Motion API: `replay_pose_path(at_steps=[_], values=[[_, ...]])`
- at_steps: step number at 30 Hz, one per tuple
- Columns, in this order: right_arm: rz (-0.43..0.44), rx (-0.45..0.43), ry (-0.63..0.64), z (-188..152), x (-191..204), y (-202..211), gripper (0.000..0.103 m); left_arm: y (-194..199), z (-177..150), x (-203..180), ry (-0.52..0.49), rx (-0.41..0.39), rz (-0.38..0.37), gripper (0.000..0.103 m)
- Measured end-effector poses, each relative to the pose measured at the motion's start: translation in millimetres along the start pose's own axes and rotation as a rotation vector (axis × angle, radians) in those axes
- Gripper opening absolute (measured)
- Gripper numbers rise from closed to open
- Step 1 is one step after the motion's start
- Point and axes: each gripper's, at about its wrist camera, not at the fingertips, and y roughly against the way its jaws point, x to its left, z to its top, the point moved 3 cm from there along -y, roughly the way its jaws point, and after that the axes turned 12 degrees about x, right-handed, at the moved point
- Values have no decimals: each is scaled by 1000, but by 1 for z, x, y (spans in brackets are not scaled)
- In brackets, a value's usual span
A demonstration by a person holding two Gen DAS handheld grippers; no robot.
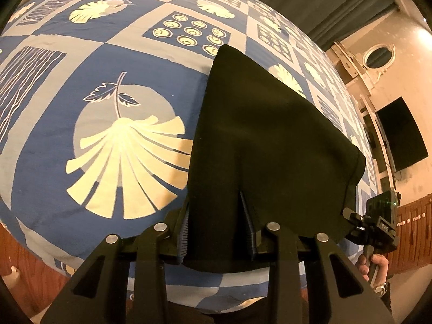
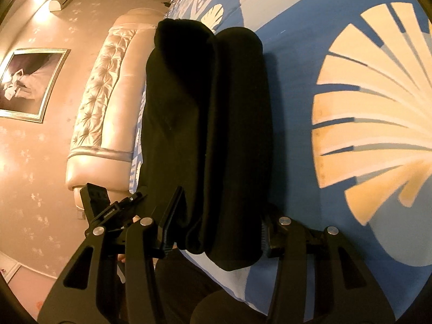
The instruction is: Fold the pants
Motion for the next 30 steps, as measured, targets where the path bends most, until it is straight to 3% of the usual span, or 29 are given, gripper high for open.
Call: replay_pose_path(at_steps=[11, 16, 19, 21, 24, 30], values=[[5, 0, 0, -2, 1, 2, 48, 2, -2, 4, -11, 9, -12, 36], [9, -6, 1, -1, 10, 4, 66, 5, -1, 7, -52, 10, -70, 43], [-46, -32, 19, 0, 15, 15, 81, 19, -2, 12, -66, -23, -124, 55], [-77, -71, 34, 4, 16, 31, 85, 38, 2, 17, -73, -83, -177, 63], [-52, -117, -1, 14, 8, 44, 87, 51, 18, 25, -81, -128, -200, 73], [38, -142, -33, 46, -7, 37, 88, 14, 55, 37, -60, -61, -214, 73]])
